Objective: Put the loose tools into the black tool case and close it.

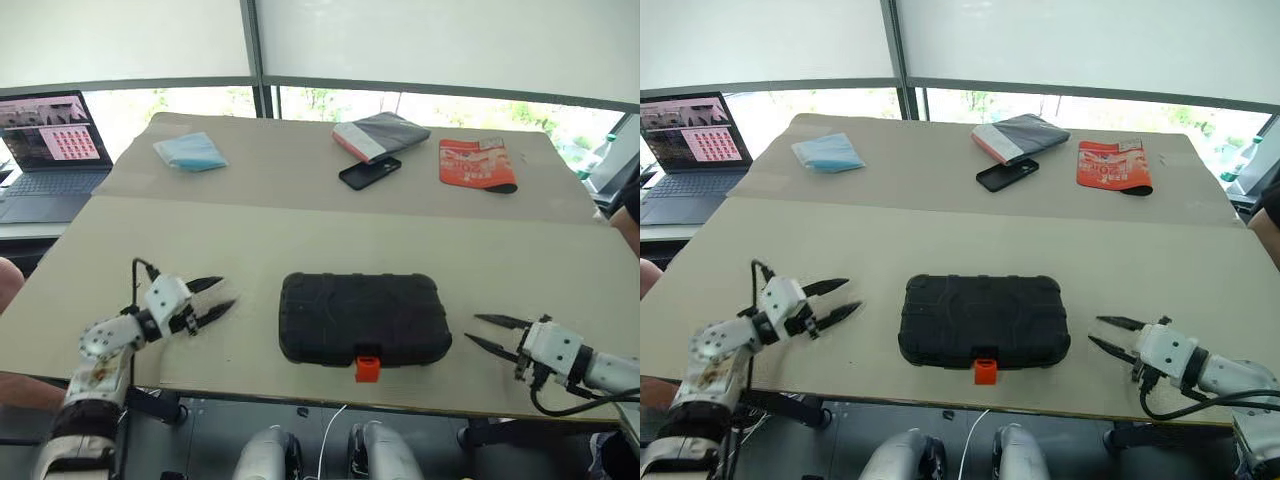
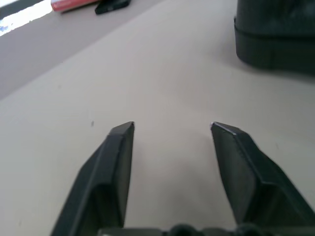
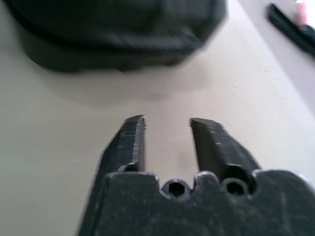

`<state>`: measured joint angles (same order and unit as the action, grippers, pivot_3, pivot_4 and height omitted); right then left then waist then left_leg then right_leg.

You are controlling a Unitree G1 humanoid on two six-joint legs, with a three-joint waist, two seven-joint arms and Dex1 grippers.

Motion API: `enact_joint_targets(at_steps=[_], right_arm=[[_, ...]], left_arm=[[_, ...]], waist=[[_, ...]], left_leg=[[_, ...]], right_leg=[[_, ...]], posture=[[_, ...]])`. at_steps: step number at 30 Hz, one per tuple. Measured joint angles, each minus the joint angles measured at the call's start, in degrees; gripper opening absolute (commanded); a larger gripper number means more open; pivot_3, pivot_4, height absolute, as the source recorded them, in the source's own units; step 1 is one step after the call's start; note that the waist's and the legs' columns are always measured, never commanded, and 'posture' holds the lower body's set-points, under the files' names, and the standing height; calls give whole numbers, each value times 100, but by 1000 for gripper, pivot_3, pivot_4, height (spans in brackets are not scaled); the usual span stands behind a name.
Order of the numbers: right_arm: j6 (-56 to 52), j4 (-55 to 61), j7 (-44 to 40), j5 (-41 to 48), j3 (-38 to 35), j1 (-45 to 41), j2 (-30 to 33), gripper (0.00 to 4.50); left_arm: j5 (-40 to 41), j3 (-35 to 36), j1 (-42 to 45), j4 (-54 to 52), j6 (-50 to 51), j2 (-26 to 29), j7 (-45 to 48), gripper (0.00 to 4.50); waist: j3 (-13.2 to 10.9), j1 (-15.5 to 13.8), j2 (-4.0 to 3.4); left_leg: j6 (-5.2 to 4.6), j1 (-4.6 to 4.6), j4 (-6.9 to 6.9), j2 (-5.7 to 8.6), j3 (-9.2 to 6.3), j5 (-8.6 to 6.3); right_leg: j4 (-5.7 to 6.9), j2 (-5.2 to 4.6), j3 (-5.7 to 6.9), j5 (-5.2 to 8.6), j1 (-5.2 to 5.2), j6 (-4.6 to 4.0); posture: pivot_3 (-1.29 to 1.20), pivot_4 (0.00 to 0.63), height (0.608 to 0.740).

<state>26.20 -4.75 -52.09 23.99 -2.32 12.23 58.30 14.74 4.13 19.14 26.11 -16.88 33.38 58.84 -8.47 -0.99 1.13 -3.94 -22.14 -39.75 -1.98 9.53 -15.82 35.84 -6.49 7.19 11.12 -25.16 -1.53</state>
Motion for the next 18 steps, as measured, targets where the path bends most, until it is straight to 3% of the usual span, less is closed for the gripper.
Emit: enact_joint_targets(at_steps=[2, 4, 8, 18], right_arm=[[-729, 626, -154, 388, -93, 454, 181, 29], [-1425, 1346, -248, 627, -162, 911, 223, 0], [-1860, 1989, -296, 371, -12, 1070, 196, 0], [-2599, 1724, -100, -775, 966, -637, -819, 0]], left_arm=[[-24, -163, 361, 33, 279, -119, 26, 785], [-120, -378, 823, 196, 612, -221, 124, 15], [-368, -725, 1386, 628, 960, -301, 302, 15], [-514, -1155, 1613, 827, 1618, -491, 1084, 15]], waist=[[0, -5, 1], [-3, -5, 7], [-7, 26, 14], [-29, 56, 55]], left_leg=[[-7, -2, -2, 2, 0, -2], [-22, -9, -2, 2, -1, 4], [-37, -10, -4, 1, 0, 10], [-38, -39, -17, 1, 0, 18]], right_leg=[[-4, 0, 0, -1, 0, 3], [-8, 5, 1, -1, -5, 5], [-9, 11, 1, 0, -7, 7], [0, 14, -5, -1, -40, 6]], posture=[[0, 150, 740], [0, 150, 740], [0, 150, 740], [0, 150, 740]])
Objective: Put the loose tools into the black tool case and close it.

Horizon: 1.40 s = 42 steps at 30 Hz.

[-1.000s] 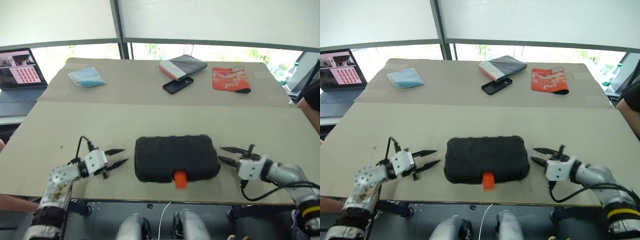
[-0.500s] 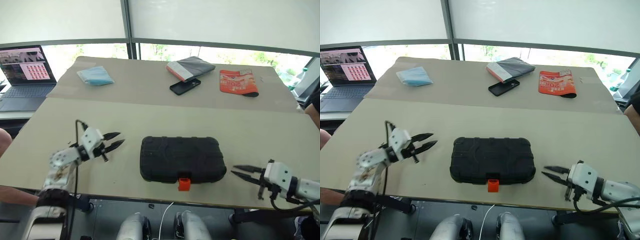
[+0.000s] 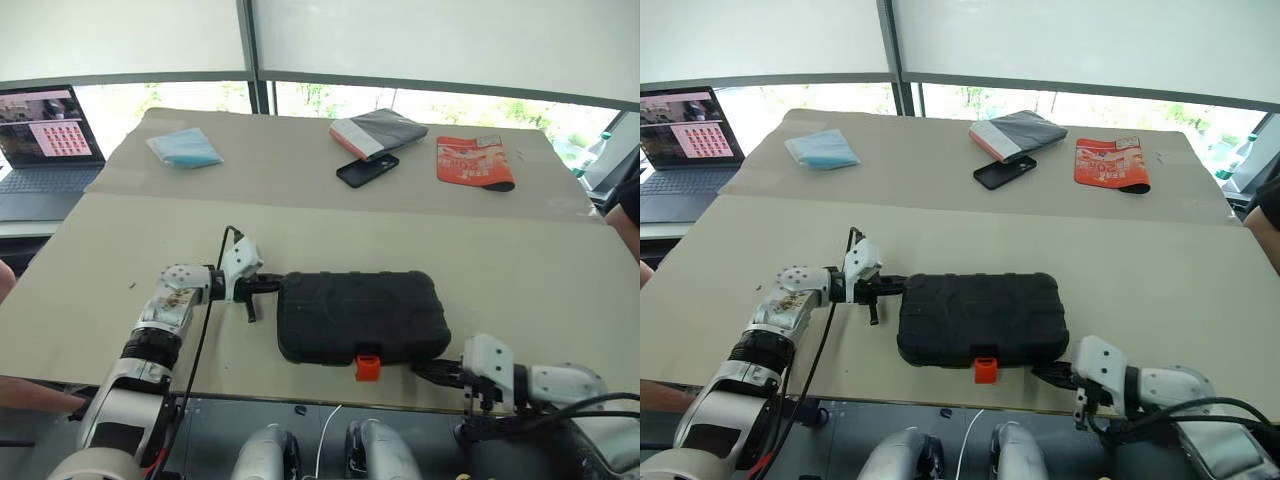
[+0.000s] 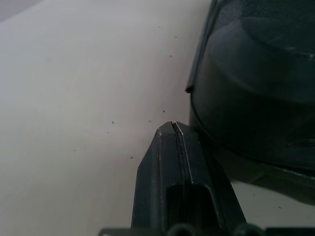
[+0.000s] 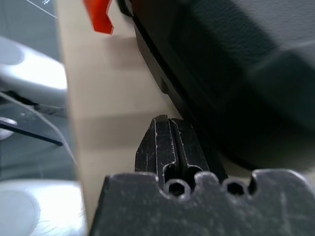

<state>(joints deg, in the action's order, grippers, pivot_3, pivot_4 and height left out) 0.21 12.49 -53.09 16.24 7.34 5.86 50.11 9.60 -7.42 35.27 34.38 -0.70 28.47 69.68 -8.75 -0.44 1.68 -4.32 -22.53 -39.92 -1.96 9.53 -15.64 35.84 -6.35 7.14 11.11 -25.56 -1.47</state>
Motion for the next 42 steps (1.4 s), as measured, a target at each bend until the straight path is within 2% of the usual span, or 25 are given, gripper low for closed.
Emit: enact_joint_targets(at_steps=[8, 10, 14, 17, 20, 23, 25, 29, 31, 34, 36, 42], right_arm=[[58, -1413, 462, -786, 192, -1618, -1188, 0], [60, -1682, 578, -929, 209, -1906, -1385, 0], [140, -1892, 575, -1118, 265, -2173, -1538, 0], [196, -1923, 563, -1122, 240, -2148, -1547, 0], [192, -1726, 568, -1036, 22, -1814, -1482, 0], [186, -1366, 570, -896, -147, -1349, -1467, 0], [149, -1108, 592, -806, -263, -1027, -1471, 0], [9, -675, 669, -717, -352, -628, -1509, 0], [-140, -433, 770, -648, -374, -483, -1610, 0], [-377, -24, 865, -545, -414, -361, -1665, 0], [-571, 245, 937, -407, -446, -277, -1687, 0], [-1193, 675, 1076, -195, -466, -280, -1754, 0]], left_arm=[[191, 421, -673, -739, 602, 242, -193, 15], [354, 559, -845, -1018, 864, 257, -266, 15], [566, 914, -919, -1198, 1115, 253, -695, 15], [665, 1142, -811, -1225, 1142, 308, -852, 15], [983, 1113, -285, -1520, 1513, 290, -655, 15], [1081, 845, 350, -2000, 1765, 232, -409, 15], [980, 508, 590, -2133, 1858, -42, -421, 15], [708, -314, 638, -2145, 2214, -632, -565, 15], [418, -738, 645, -2087, 2338, -698, -631, 15], [93, -1000, 686, -2123, 2331, -686, -721, 15], [13, -1083, 646, -2229, 2381, -701, -775, 15], [-12, -1180, 446, -2577, 2741, -922, -941, 15]], waist=[[-8, 136, 19], [-9, 123, 18], [-8, 114, 18], [-9, 114, 18], [-10, 12, 21], [-9, -41, 19], [-4, -31, 12], [-6, -10, 14], [-7, 30, 15], [0, 32, 4], [5, 18, -4], [18, -23, -21]], left_leg=[[33, 12, 0, -7, 3, 11], [69, -7, 2, -6, 3, 39], [76, -37, 2, -6, 4, 51], [75, -37, 0, -5, 8, 51], [73, -50, -10, -1, 4, 53], [59, -43, -9, 8, 8, 45], [49, -35, -10, 14, 10, 40], [47, -36, -17, 12, 12, 39], [55, -33, -14, 9, 11, 44], [59, -21, -9, 2, 4, 46], [23, -2, -3, 0, -1, 24], [9, 36, 3, 3, -8, -3]], right_leg=[[18, -5, 0, -3, -3, 0], [26, -4, -2, -1, -28, -8], [35, 5, 2, -4, -57, -19], [35, 4, 3, -2, -55, -15], [34, 5, 19, -2, -54, -13], [29, 13, 9, -3, -44, -8], [25, 14, 1, -3, -33, 1], [24, 29, -3, -2, -34, 5], [30, 34, -10, -1, -40, 4], [36, 23, -9, -1, -36, 3], [33, 14, -9, -1, -16, 2], [6, 0, -3, 1, 39, 1]], posture=[[0, 150, 740], [0, 150, 740], [0, 150, 740], [0, 150, 740], [0, 150, 740], [0, 150, 740], [0, 150, 740], [0, 150, 740], [0, 150, 740], [0, 150, 740], [0, 150, 740], [0, 150, 740]])
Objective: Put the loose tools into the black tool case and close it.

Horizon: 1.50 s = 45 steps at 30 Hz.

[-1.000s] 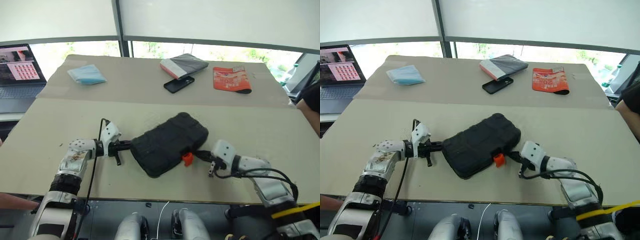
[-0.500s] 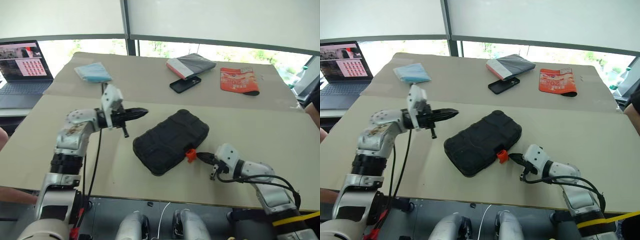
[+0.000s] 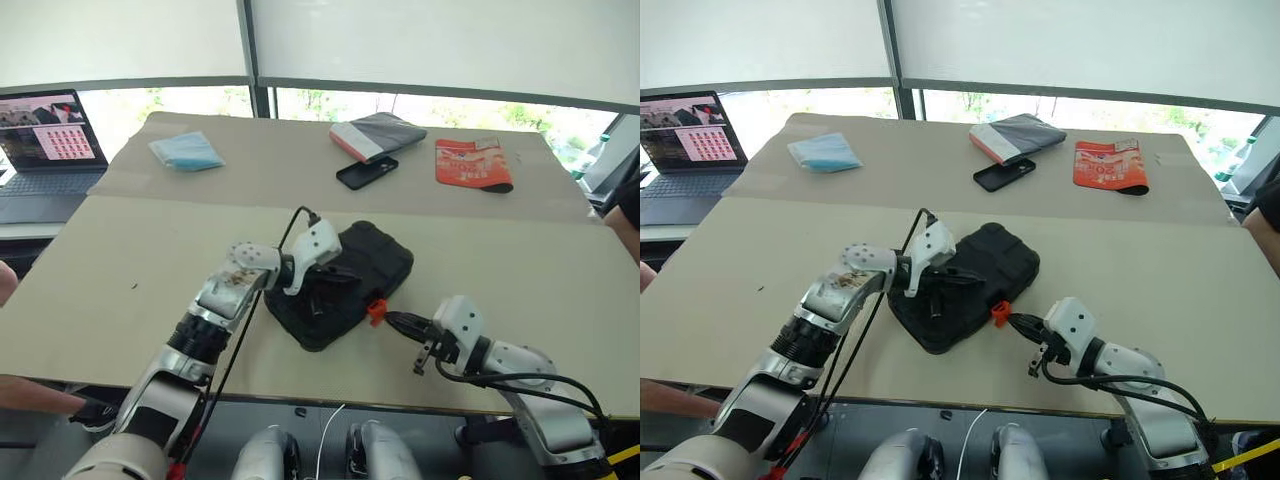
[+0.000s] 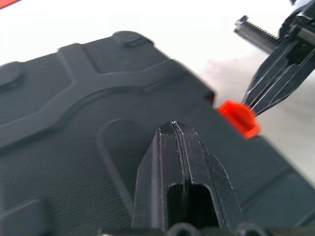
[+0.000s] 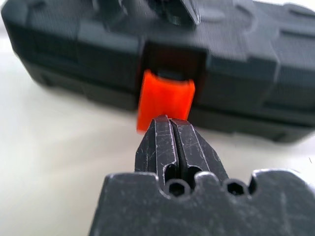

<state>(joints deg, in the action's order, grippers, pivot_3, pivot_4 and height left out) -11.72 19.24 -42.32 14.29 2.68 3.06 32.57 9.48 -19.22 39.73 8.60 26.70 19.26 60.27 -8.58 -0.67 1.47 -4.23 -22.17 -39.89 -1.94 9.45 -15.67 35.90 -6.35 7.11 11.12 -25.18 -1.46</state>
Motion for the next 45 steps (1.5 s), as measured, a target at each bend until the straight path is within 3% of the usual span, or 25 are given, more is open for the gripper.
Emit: enact_joint_targets(at_steps=[12, 21, 29, 45], right_arm=[[-369, -186, 119, -229, 169, -214, 25, 0], [-521, -409, 156, -233, 366, -493, -334, 0], [-523, -367, 205, 36, 147, -543, -630, 0], [-522, -102, 106, 414, -200, -577, -555, 0]], left_arm=[[1, 30, -15, -65, 188, 2, -27, 15], [4, 99, 9, 15, 199, 3, -51, 15], [5, 216, 129, 269, 209, 76, -47, 15], [5, 189, 118, 253, 235, 95, 61, 15]], waist=[[13, 6, -20], [15, 30, -21], [15, 121, -22], [22, 111, -28]], left_leg=[[-2, 2, 0, 2, 0, 1], [1, 3, 0, 0, 0, 2], [10, 7, 5, -3, 0, 5], [31, 11, 13, -1, -3, -11]], right_leg=[[0, 0, 0, 0, 1, 1], [2, 0, -2, -1, 1, 2], [8, 3, -4, -1, -2, 2], [-1, 1, -1, 1, 4, -1]], posture=[[0, 150, 740], [0, 150, 740], [0, 150, 740], [0, 150, 740]])
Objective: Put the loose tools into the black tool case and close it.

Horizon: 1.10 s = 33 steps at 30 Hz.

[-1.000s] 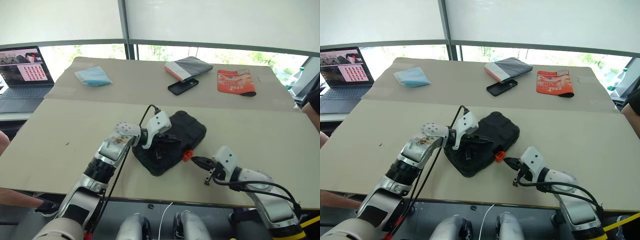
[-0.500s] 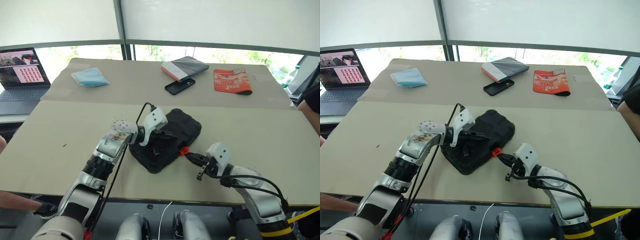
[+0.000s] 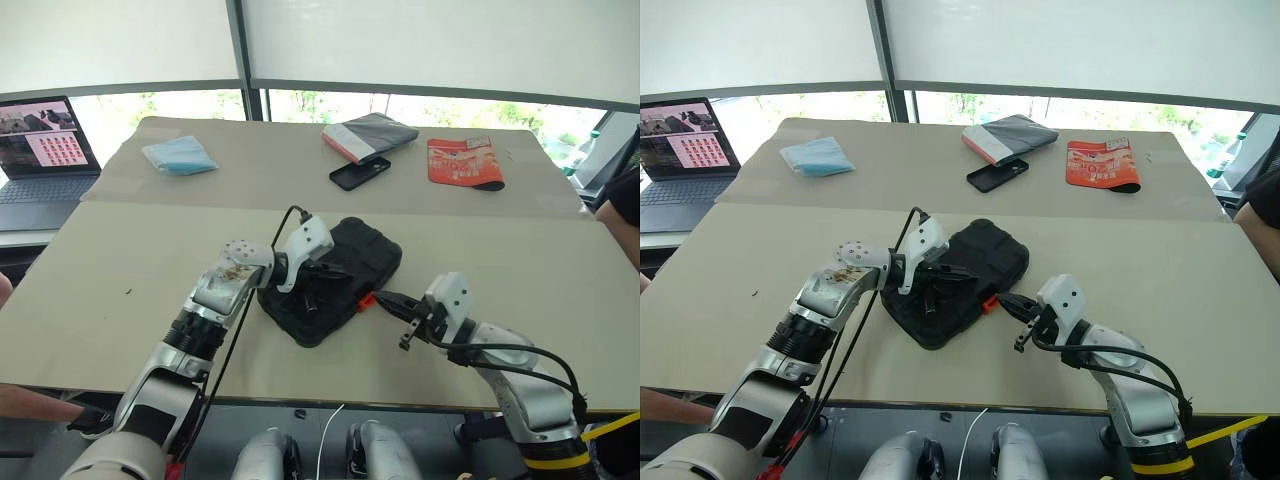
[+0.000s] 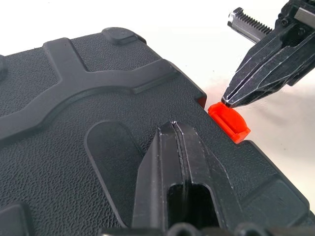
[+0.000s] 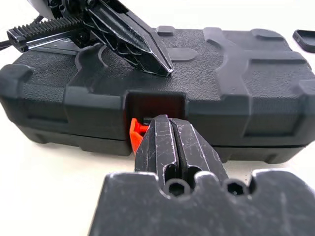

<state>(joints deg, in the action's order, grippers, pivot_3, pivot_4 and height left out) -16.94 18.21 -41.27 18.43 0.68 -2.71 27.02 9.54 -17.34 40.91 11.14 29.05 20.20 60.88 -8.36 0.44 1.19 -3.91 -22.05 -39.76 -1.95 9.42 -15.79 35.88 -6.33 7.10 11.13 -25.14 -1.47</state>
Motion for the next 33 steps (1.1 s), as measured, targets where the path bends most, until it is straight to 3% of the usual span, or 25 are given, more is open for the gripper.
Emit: enact_joint_targets(at_steps=[6, 15, 33], right_arm=[[-253, 221, -236, 311, -334, 475, 448, 0], [6, -196, -71, 31, 179, 220, -69, 0], [109, -886, -143, -416, 430, -406, -246, 0]], left_arm=[[0, -2, -10, -12, 0, 16, 3, 15], [0, 2, 3, 12, -1, -3, -14, 15], [4, 158, -50, 41, 126, 53, -53, 15]], waist=[[3, -8, 1], [6, -12, -4], [6, 72, -4]], left_leg=[[-1, 2, 2, -1, -1, -2], [2, -1, 2, 0, -3, -4], [8, 4, 6, -7, -3, -3]], right_leg=[[-4, 1, 0, 1, 1, 0], [-7, 0, 1, 1, -1, 1], [-4, 9, -4, 1, -6, 1]], posture=[[0, 150, 740], [0, 150, 740], [0, 150, 740]])
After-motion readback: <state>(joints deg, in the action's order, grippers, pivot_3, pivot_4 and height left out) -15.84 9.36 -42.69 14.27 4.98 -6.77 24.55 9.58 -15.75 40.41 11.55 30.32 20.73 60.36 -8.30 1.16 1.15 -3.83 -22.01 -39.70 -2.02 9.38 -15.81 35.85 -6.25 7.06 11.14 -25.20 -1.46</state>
